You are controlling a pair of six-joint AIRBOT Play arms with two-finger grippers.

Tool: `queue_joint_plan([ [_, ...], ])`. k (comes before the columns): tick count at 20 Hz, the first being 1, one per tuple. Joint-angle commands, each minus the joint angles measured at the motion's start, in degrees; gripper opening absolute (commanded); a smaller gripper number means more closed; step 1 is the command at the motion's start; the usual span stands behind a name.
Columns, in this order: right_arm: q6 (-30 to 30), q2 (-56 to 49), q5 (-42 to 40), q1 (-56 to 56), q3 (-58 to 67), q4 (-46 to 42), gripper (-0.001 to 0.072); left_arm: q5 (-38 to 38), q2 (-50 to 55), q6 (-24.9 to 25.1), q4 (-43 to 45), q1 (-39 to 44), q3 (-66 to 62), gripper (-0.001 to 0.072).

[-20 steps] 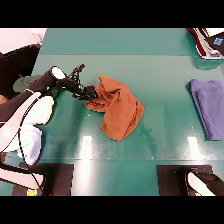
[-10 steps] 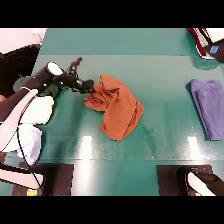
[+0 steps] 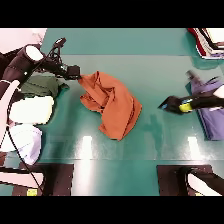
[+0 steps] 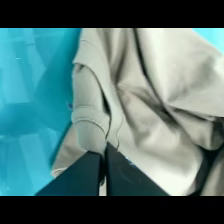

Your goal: Fold the shirts.

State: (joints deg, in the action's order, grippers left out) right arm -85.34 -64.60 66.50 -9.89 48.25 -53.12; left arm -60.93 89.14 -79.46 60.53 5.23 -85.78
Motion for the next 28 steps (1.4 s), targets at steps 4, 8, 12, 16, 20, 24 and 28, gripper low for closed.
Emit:
queue_joint_plan([
  [4, 1.86, -18.29, -14.53, -13.60, 1.03, 6.91, 0.0428, -0.92, -0.09, 0.02, 3.98, -0.26, -0.48, 0.0025],
  [8, 1.99, -25.90, -13.42, -15.15, 9.57, 6.36, 0.0153, -1.86, -0.17, 0.00, 5.53, -0.26, -0.50, 0.0025],
  [12, 2.45, -23.04, -9.62, -12.61, 17.42, -0.35, 0.0016, -1.90, -4.48, -0.02, 7.78, -0.28, -1.11, 0.0024],
  [16, 2.49, -10.01, 1.27, -4.17, 30.29, -8.50, 0.0016, -3.65, -15.91, 0.00, 12.79, -0.26, -7.87, 0.0025],
  [20, 2.49, 2.67, 8.68, 3.85, 42.80, -8.37, 0.0016, -4.92, -29.31, -0.02, 11.85, -0.26, -15.58, 0.0025],
  [24, 2.49, 11.04, 11.98, 9.44, 52.24, -8.41, 0.0016, -5.07, -40.94, -0.35, 9.22, -0.26, -20.11, 0.0024],
  [28, 2.49, 12.55, 13.86, 15.56, 61.75, -8.39, 0.0016, -5.81, -46.86, -3.76, 8.63, -0.26, -24.11, 0.0024],
])
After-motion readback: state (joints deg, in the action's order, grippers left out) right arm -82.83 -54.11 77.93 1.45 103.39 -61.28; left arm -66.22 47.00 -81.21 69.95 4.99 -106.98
